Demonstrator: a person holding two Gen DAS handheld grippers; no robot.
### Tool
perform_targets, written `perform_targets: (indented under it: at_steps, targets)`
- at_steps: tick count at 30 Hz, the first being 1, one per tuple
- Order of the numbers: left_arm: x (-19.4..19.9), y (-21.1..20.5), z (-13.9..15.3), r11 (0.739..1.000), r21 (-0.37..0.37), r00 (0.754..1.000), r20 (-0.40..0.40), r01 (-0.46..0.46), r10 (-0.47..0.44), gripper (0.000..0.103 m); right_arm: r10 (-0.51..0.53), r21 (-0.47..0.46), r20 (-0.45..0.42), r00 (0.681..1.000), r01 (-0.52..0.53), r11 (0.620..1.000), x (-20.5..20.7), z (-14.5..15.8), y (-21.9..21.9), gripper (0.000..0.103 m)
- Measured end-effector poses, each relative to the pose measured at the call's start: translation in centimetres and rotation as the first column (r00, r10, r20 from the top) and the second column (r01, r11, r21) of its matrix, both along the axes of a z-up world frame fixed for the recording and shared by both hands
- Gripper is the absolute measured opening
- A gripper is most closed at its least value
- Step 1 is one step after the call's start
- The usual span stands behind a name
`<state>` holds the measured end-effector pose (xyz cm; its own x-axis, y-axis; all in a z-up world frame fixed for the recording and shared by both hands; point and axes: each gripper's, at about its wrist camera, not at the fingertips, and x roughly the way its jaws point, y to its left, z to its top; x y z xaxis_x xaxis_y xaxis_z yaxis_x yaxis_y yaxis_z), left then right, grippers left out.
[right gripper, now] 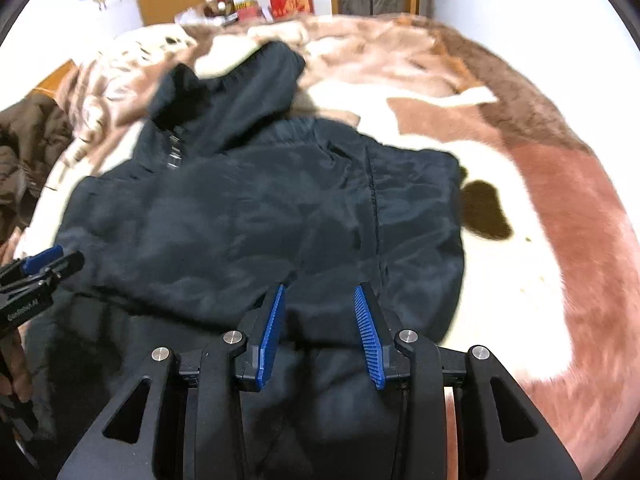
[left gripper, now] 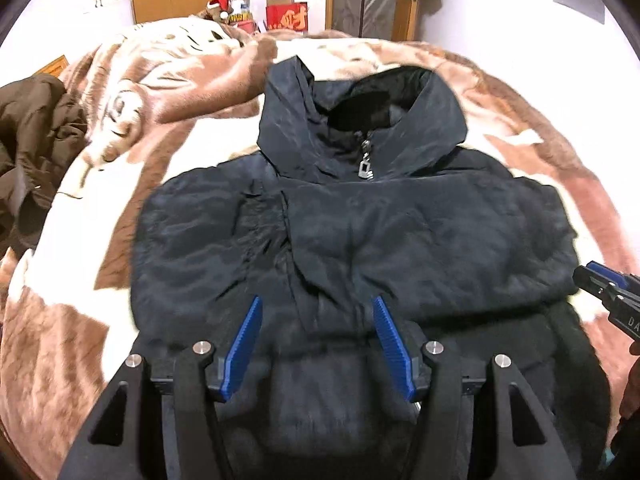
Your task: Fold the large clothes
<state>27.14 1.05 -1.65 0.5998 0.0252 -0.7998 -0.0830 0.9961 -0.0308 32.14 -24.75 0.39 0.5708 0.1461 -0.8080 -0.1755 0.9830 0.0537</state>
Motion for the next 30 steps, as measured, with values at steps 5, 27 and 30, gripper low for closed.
perform_targets:
  at_steps: [5,27,30]
  targets:
    - [-5.1,-0.2,2.9,1.000,-0.022,0.999,0.041,-0.005,0.006,0.060,0.001,0.041,0.070,0.998,-0.004,0.999,-5.8,3.5,1.2,0.041]
    - [-18.8,-1.2,8.5,0.999,-0.030,0.990,0.141,0.009,-0.005,0.060,0.071,0.109,0.143,0.987,-0.088,0.990,-19.6,7.8,4.6,0.047]
    - [-18.4,-1.3,8.6,0.999,-0.032,0.990,0.140,0.012,-0.008,0.060,0.077,0.120,0.146,0.986,-0.095,0.988,-19.2,8.2,4.6,0.051]
